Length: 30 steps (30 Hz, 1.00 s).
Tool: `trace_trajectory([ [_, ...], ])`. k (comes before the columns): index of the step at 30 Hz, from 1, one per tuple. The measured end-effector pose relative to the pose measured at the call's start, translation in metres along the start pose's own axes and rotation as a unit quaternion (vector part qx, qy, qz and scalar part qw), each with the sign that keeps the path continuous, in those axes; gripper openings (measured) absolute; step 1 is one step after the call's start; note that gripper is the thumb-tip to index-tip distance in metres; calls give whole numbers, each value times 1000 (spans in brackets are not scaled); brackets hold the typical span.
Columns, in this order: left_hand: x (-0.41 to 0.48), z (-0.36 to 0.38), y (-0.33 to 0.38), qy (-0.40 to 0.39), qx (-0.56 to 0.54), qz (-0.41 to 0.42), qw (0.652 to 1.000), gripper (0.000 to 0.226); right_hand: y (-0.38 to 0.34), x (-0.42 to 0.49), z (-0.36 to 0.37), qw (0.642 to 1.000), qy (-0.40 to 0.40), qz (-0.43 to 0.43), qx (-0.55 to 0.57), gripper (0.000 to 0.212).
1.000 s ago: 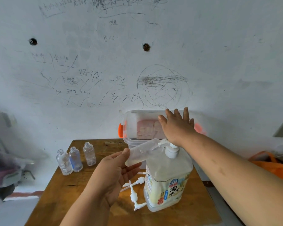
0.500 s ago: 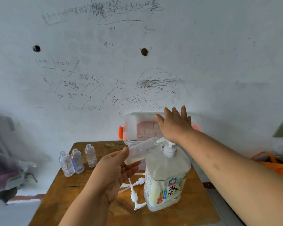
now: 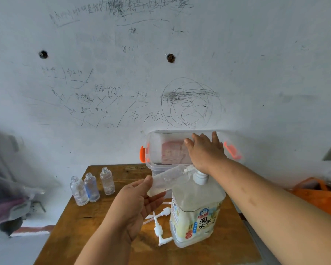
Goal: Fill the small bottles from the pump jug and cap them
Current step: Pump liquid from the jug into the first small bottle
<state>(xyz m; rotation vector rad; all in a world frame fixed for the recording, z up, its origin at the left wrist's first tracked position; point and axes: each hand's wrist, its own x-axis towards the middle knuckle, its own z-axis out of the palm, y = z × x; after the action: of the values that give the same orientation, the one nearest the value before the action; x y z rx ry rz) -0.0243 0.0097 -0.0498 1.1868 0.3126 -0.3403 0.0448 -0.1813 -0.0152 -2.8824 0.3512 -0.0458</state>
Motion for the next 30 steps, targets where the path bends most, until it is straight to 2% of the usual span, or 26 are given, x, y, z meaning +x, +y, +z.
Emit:
trace_trajectory([
  [8,-12,4,9,-4,6,10,1000,16,-6,-5,-23,998,69,-13,-2,68],
  [27,-5,3,3,4,6,-1,1000,19,2,4,4,1000,7,-13,-24,52],
  [30,-11,5,5,4,7,2,1000,16,-2,-1,-6,1000,18,1,25,58],
])
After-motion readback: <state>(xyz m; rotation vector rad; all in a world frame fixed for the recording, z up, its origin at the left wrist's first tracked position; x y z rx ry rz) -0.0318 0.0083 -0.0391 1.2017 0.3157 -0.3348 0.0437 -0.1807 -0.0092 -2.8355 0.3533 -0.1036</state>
